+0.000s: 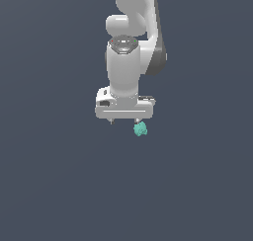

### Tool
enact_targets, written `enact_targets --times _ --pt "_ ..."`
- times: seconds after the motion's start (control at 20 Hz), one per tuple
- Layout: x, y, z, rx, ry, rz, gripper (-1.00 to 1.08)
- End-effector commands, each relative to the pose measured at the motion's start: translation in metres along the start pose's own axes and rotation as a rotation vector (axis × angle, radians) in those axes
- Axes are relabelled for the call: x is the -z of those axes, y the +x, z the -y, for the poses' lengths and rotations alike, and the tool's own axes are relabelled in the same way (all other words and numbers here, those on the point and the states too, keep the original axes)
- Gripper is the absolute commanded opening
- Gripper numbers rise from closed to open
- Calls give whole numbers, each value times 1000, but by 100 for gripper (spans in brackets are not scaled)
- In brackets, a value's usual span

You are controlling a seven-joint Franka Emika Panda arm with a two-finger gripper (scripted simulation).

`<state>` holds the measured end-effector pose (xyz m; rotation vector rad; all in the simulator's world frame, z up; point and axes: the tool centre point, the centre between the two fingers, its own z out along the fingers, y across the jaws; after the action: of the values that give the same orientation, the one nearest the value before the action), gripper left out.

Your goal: Pick up the object and move it to a goal position.

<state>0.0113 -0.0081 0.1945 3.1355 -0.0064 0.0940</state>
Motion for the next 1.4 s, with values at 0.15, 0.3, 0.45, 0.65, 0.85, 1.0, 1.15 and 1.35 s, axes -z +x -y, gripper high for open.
enact_targets --times 0.15,0.3,0.45,0.65,0.85,1.0,1.15,1.35 --pt "-2 -1 -5 -7 1 6 100" --pt "-8 -5 -20 -25 3 20 100" --pt "-10 -7 -27 -34 5 26 100" --pt "-12 -8 -23 -29 4 26 100" --pt "-23 -13 -12 -15 4 30 100" --pt "-36 -21 3 4 3 35 100" --pt "-54 -33 23 31 3 41 100" --pt "-79 -52 52 71 4 50 100"
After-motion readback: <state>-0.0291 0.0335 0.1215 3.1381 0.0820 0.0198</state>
